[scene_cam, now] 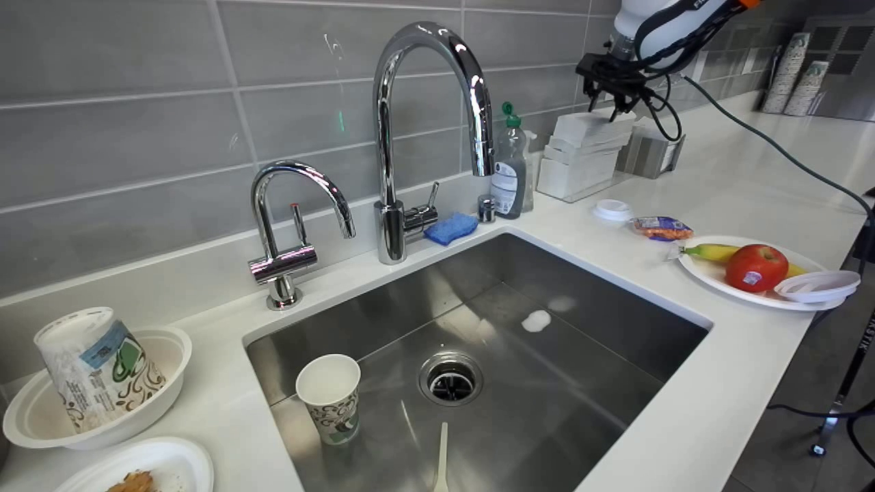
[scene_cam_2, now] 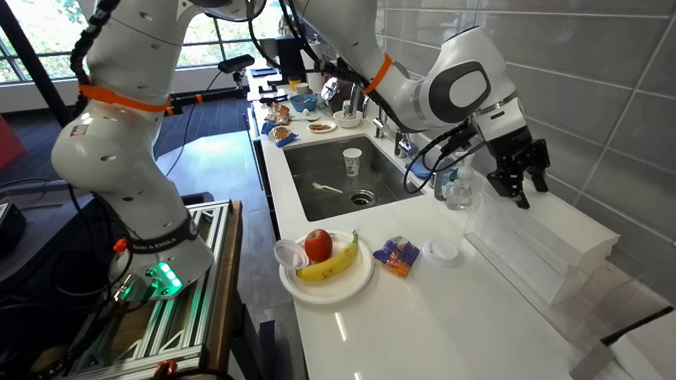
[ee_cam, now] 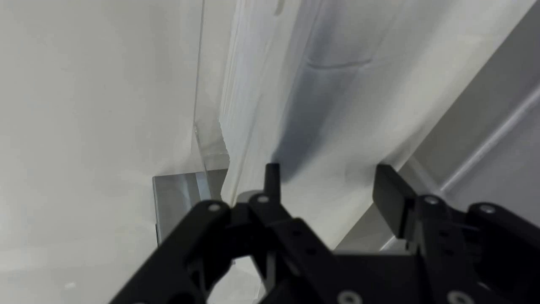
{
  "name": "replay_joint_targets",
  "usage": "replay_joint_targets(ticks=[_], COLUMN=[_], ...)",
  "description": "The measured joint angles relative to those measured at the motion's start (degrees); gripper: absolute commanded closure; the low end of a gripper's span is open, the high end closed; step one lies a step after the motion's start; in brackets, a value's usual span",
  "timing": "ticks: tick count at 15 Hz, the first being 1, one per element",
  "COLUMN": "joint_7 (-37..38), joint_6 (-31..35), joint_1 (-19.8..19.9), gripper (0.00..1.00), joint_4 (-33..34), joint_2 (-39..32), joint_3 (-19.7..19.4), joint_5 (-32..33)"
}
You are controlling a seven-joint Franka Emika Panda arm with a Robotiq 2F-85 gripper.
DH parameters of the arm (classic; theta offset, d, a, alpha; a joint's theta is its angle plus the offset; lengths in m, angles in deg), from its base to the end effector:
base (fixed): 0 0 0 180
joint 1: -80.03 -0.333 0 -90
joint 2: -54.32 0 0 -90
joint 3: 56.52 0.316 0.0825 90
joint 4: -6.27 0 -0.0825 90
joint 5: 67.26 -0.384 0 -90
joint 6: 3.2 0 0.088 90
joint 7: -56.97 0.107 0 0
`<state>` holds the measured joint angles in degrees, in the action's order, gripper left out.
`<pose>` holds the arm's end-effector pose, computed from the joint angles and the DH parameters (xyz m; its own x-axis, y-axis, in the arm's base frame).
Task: Remove a tissue from the box
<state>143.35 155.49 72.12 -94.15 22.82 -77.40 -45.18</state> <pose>0.6931 -0.1086 0.3239 0.1449 -0.8675 0.4759 -0.8888 -0.3255 -0.3226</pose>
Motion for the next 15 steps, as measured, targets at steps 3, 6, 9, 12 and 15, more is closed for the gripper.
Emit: replay_joint_targets(ticks=[3, 6, 9, 12, 15], joint_7=[0.0, 0.0, 0.0, 0.0, 0.0], joint_6=[0.0, 0.0, 0.0, 0.0, 0.0], joint_1=[-0.2, -0.2, -0.2, -0.3, -0.4], gripper=[0.55, 0.64, 0.67, 0.68, 0.72], joint_4=[0.1, 0.4, 0.8, 1.2, 1.3], joint_2=[-0.1, -0.2, -0.2, -0.2, -0.2], joint_3=[-0.2, -0.2, -0.2, -0.3, -0.3], joint_5=[-0.4, -0.5, -0.5, -0.5, -0.5])
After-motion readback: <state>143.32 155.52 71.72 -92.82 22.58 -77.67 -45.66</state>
